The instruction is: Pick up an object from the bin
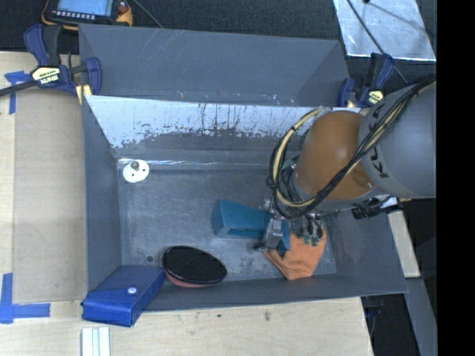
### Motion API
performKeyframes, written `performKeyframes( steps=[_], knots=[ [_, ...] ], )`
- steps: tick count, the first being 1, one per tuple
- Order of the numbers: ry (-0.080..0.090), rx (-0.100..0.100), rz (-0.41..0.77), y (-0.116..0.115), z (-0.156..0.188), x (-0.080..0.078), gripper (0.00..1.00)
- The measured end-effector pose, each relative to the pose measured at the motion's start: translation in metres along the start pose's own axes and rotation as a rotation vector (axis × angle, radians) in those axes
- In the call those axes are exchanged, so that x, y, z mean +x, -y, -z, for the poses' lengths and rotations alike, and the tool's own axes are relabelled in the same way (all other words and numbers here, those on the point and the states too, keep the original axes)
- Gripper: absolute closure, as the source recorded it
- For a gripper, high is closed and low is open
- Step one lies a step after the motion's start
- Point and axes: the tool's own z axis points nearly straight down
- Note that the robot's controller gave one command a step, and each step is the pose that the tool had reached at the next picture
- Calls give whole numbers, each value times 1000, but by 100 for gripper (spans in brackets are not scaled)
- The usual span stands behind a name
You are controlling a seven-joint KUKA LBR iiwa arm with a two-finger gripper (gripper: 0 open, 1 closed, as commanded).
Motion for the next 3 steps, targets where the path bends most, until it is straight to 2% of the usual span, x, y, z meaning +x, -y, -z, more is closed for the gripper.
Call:
performKeyframes(
  steps=[1, 2, 3],
  knots=[
    [-3, 0, 12, 17, -8, -45, 100],
    [-3, 0, 12, 17, -8, -45, 100],
    [-9, 2, 18, 24, 56, -67, 100]
  ],
)
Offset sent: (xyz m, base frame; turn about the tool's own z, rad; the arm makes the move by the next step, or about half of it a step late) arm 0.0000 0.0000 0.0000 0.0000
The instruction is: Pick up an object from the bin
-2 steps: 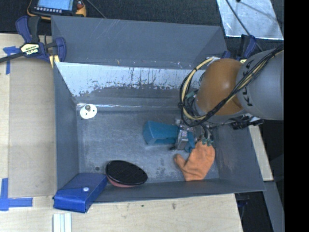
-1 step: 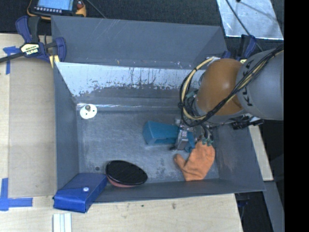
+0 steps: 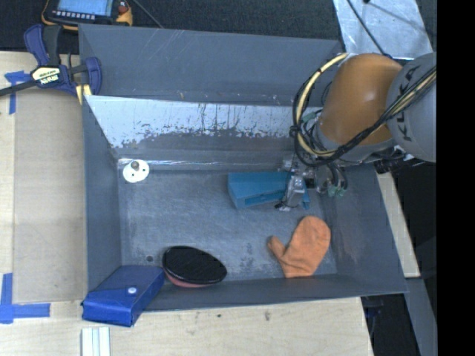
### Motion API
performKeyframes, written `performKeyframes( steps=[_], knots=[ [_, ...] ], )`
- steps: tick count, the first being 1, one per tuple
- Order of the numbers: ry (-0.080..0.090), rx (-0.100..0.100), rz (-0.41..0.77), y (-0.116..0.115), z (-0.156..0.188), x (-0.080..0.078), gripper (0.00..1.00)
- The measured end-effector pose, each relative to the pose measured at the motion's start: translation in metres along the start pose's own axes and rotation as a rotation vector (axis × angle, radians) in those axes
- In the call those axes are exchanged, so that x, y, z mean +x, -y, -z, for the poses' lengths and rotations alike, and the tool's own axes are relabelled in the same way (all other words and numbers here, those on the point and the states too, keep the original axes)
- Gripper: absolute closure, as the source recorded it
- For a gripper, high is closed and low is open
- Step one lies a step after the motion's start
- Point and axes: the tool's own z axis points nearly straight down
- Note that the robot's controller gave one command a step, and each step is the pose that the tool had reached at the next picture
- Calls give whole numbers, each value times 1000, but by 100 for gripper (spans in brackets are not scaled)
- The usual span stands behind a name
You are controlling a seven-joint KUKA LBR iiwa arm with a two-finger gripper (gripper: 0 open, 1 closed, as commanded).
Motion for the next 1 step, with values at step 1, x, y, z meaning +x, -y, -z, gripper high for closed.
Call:
performKeyframes(
  steps=[1],
  knots=[
    [0, 0, 0, 0, 0, 0, 100]
  ],
)
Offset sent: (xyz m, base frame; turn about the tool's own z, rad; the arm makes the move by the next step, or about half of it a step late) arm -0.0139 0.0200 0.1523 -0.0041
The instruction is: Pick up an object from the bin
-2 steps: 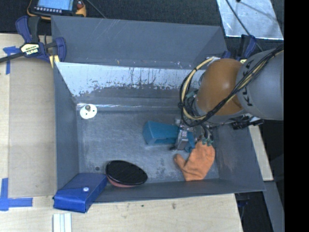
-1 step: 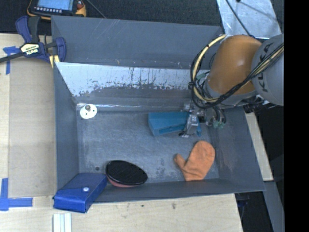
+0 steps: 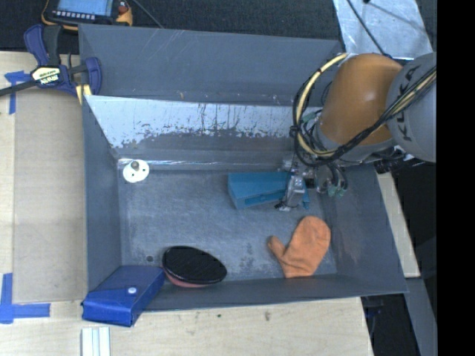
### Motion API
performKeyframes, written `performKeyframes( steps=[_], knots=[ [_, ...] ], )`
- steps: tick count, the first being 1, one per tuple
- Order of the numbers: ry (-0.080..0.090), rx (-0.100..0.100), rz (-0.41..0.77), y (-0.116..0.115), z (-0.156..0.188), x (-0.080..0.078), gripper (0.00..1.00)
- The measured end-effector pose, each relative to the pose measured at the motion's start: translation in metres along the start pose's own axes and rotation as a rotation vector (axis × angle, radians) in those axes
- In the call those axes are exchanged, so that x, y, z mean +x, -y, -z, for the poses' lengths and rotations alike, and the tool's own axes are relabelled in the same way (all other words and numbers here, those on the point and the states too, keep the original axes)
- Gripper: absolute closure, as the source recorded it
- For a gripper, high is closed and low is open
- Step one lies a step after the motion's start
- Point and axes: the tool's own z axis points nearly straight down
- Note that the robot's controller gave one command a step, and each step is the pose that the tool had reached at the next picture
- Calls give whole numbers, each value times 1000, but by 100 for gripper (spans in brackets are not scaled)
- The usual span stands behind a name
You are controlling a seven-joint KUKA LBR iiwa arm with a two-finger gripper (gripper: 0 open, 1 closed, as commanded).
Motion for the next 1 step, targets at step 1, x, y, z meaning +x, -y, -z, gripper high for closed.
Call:
performKeyframes(
  steps=[1],
  knots=[
    [-8, 1, 2, -5, 45, 8, 100]
  ],
)
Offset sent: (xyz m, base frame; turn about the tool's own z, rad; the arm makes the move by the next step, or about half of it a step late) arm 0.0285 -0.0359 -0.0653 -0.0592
